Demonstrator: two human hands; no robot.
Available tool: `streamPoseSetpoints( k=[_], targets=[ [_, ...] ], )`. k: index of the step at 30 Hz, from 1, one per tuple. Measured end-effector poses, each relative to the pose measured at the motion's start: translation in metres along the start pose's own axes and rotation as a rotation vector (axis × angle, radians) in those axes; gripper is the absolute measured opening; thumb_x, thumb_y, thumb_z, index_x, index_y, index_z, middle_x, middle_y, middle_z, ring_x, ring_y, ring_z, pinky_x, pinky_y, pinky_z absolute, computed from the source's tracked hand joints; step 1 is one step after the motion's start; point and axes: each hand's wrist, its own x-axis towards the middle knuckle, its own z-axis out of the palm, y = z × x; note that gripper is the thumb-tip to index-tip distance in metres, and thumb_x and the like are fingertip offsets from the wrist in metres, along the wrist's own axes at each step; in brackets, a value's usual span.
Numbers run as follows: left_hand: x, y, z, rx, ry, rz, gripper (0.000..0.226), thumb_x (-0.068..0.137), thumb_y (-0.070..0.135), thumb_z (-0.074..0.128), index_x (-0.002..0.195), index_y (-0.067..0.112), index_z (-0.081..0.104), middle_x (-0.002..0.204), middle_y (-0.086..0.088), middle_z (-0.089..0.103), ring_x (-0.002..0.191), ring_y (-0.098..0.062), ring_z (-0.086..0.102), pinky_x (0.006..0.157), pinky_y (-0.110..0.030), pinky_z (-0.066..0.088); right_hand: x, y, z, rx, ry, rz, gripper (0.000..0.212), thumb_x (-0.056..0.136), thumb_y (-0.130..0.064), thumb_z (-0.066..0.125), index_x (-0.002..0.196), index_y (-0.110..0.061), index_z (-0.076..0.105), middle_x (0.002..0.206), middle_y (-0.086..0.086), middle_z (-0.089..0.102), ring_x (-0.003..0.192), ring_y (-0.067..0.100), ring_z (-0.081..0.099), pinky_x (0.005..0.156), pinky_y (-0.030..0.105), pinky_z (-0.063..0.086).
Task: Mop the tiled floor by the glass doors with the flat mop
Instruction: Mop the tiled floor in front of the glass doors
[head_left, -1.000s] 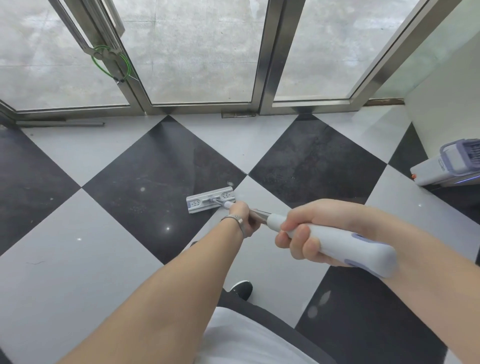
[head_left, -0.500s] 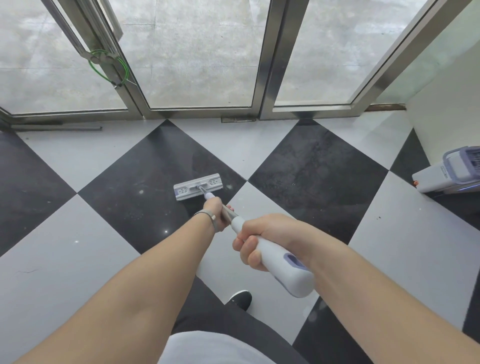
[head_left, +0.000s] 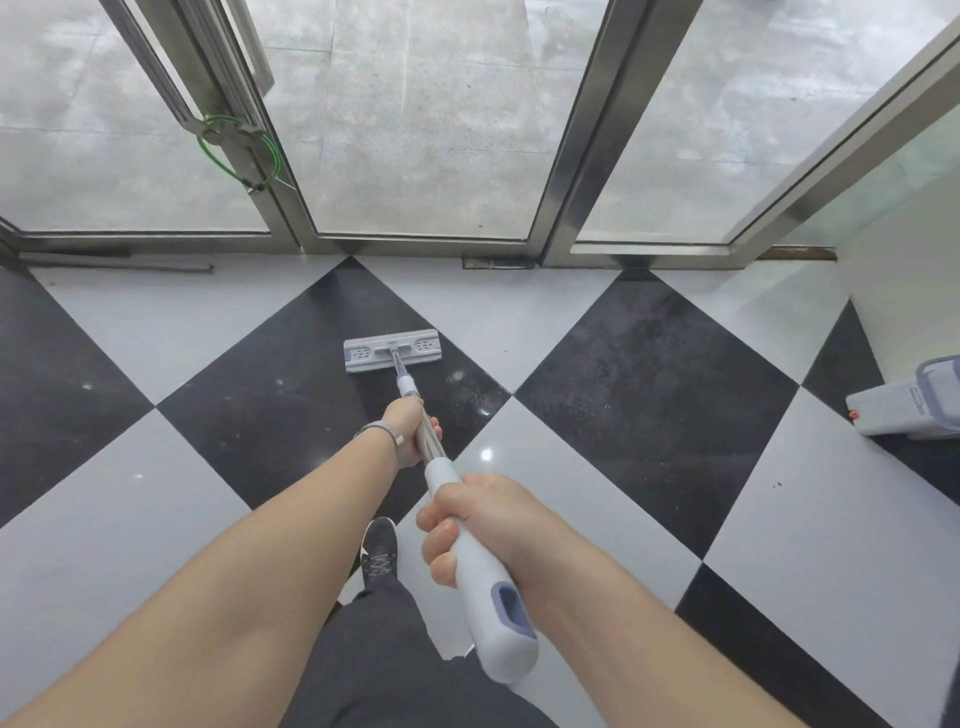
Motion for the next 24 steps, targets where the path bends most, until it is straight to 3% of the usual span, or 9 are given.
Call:
streamPoseSetpoints(
  k=[16, 24],
  targets=[
    [0.094, 0.181, -0.038, 0.079, -0.037, 0.005, 0.021, 0.104, 0.029, 0.034, 0.11, 0.012, 0.043, 0.067, -0.001, 0.041, 0.05, -0.012, 0.04, 0.034, -0.014, 0.04, 0.123, -0.115, 0.103, 0.029, 0.031, -0.066, 0.02, 0.087, 0.007, 0.041, 0.093, -0.012, 0.04, 0.074, 0.006, 0.041, 0.042, 0.01, 0.04, 0.037, 0.019, 0.036],
    [0.108, 0.24, -0.037, 0.151, -0.041, -0.004, 0.015, 0.102, 0.028, 0.034, 0.1, 0.015, 0.041, 0.065, 0.0, 0.042, 0.047, -0.011, 0.04, 0.041, -0.014, 0.037, 0.147, -0.167, 0.133, 0.206, 0.007, -0.076, 0.012, 0.096, 0.003, 0.041, 0.102, -0.007, 0.043, 0.071, 0.006, 0.041, 0.034, 0.007, 0.04, 0.034, 0.013, 0.034]
  ],
)
